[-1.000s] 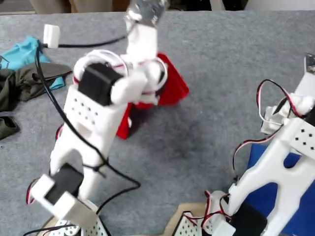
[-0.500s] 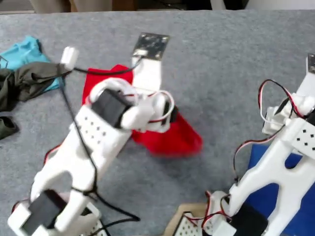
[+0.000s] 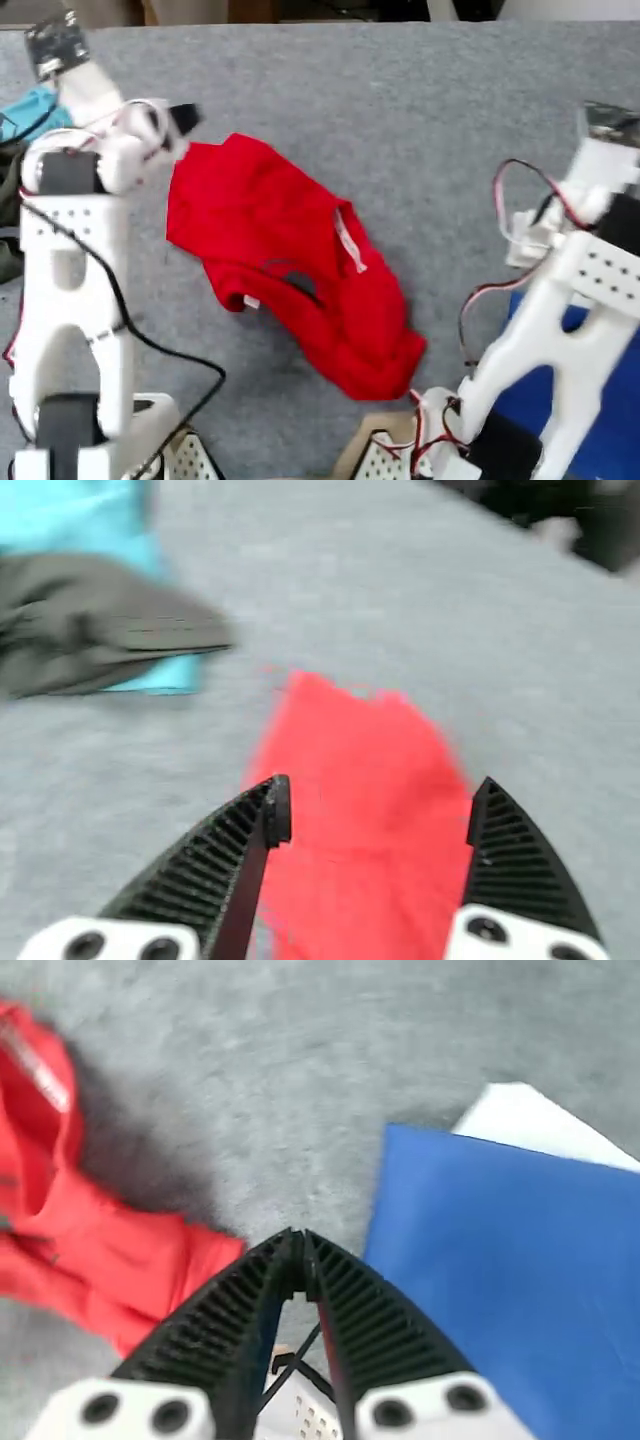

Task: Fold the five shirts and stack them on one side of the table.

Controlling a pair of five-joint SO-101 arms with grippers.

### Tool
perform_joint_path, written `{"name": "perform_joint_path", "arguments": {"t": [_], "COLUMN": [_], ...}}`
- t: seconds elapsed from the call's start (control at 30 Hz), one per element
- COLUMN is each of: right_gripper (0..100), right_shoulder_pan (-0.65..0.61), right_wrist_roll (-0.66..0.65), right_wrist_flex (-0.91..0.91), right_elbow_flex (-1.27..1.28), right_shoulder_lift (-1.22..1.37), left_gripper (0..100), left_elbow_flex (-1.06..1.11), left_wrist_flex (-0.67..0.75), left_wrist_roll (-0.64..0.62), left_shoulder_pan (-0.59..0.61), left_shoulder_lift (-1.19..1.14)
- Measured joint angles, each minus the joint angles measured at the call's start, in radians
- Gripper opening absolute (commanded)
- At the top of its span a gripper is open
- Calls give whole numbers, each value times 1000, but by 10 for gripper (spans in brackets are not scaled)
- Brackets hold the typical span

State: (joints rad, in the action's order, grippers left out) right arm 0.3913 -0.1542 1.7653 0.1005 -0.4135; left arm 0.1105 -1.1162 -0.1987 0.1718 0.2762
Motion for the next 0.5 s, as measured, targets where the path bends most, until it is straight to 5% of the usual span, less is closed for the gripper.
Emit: {"name": "perform_joint_path", "arguments": {"t": [0.23, 0.5], "right_gripper": [19, 141], "right_shoulder_pan": [-233, -482], "right_wrist_roll": [0, 133], "right_wrist_flex": [-155, -123], "right_elbow_flex": [11, -358], "right_shoulder_lift": [37, 534], "left_gripper": [288, 266], "left_elbow_flex": [40, 97], "left_wrist_flex": [75, 26], "left_wrist_roll": [11, 81], "left_shoulder_pan": [163, 249], "left_shoulder_lift": [-196, -253]}}
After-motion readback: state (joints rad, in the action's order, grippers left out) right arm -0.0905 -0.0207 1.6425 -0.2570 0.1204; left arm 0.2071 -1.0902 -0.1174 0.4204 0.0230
